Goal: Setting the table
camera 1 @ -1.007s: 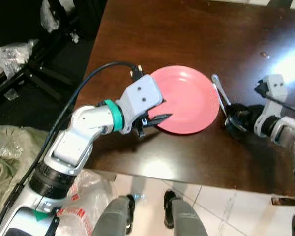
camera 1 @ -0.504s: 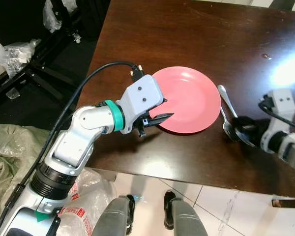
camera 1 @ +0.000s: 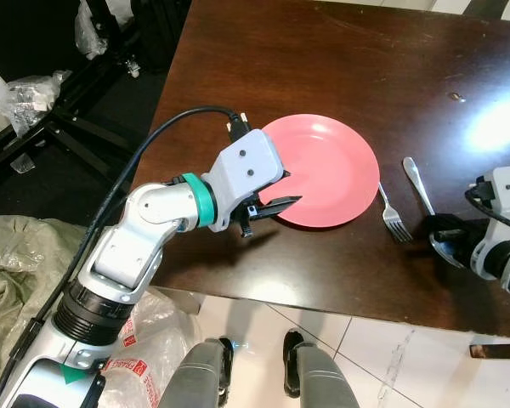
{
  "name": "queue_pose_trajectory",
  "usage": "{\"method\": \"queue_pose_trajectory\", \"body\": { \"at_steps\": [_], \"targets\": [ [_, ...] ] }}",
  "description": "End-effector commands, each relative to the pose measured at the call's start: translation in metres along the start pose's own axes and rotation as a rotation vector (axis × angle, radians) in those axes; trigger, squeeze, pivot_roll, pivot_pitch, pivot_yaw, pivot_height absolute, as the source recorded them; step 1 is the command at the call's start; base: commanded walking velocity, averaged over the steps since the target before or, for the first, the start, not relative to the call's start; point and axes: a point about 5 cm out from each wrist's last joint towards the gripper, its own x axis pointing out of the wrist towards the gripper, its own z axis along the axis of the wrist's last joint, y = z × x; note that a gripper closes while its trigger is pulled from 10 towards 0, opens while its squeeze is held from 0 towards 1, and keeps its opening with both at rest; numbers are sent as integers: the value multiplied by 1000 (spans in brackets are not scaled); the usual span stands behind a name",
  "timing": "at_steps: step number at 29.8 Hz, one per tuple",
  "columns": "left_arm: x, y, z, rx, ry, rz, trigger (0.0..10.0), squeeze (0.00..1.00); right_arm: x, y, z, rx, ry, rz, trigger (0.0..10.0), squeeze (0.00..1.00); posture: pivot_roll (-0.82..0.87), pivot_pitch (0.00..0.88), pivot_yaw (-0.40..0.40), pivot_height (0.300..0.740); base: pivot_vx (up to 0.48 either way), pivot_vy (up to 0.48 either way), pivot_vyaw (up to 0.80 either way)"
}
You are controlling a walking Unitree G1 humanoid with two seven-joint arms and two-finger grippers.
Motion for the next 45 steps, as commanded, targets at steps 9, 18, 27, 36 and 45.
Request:
{"method": "queue_pose_trajectory", "body": {
  "at_steps": [9,18,27,36,45],
  "targets": [
    [-1,-3,-3,-10,13,-18,10000,0,18,8,0,-8,18,40,10000,0,73,196,96,740,0,0,0],
    [-1,-3,-3,-10,14,-19,10000,0,23,19,2,-4,11,81,10000,0,73,199,96,740,0,0,0],
    [-1,-5,-3,-17,12,-21,10000,0,22,29,-5,-8,31,128,10000,0,67,204,93,740,0,0,0],
    [1,-5,-3,-17,10,-22,10000,0,20,20,-5,-9,37,89,10000,0,59,203,93,740,0,0,0],
    [1,-5,-3,-17,9,-22,10000,0,17,15,-4,-14,37,72,10000,1000,59,201,94,740,0,0,0]
  ]
}}
